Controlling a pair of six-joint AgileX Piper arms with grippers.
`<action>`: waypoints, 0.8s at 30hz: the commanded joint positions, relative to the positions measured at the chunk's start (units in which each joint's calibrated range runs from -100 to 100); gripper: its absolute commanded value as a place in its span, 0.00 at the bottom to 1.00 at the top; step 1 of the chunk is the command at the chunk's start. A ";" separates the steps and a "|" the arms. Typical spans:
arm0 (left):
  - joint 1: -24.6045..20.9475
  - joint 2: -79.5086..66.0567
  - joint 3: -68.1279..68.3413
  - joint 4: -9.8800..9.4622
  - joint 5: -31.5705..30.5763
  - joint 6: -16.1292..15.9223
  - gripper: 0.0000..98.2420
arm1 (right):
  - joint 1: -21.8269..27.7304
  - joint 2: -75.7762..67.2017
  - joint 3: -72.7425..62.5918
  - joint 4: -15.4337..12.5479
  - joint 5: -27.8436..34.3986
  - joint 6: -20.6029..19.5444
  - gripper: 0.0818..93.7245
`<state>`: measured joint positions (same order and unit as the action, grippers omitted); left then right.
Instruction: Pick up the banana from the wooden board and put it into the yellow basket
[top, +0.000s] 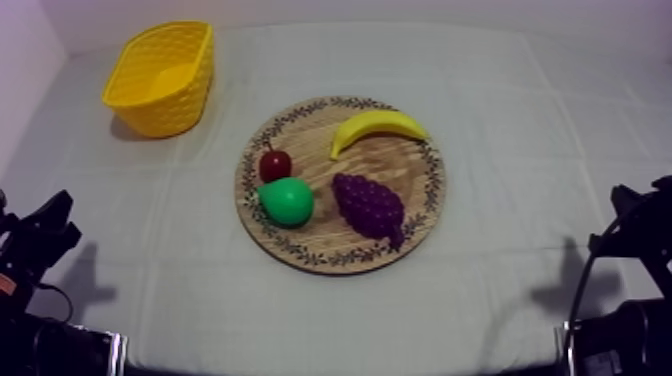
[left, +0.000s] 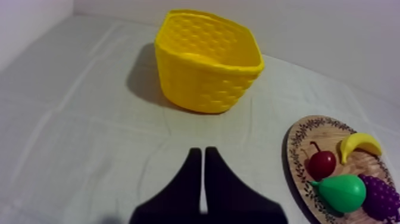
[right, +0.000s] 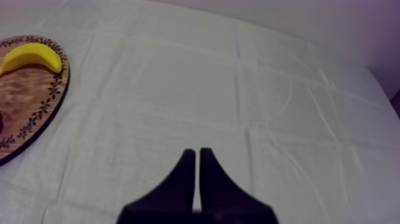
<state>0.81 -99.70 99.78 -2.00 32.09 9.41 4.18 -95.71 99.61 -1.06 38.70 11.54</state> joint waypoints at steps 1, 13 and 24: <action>1.90 -0.30 0.00 -0.28 0.16 0.58 0.00 | 0.03 -0.05 0.05 0.01 0.01 0.01 0.00; 1.84 -0.30 0.00 -0.28 0.24 1.15 0.00 | 0.03 -0.05 0.05 0.01 0.01 0.01 0.00; 1.89 -0.30 -0.07 -0.20 1.09 1.17 0.00 | 0.03 -0.05 0.05 0.01 0.01 0.01 0.00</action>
<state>2.70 -100.00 99.71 -2.20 33.03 10.54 4.18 -95.71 99.61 -1.06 38.70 11.54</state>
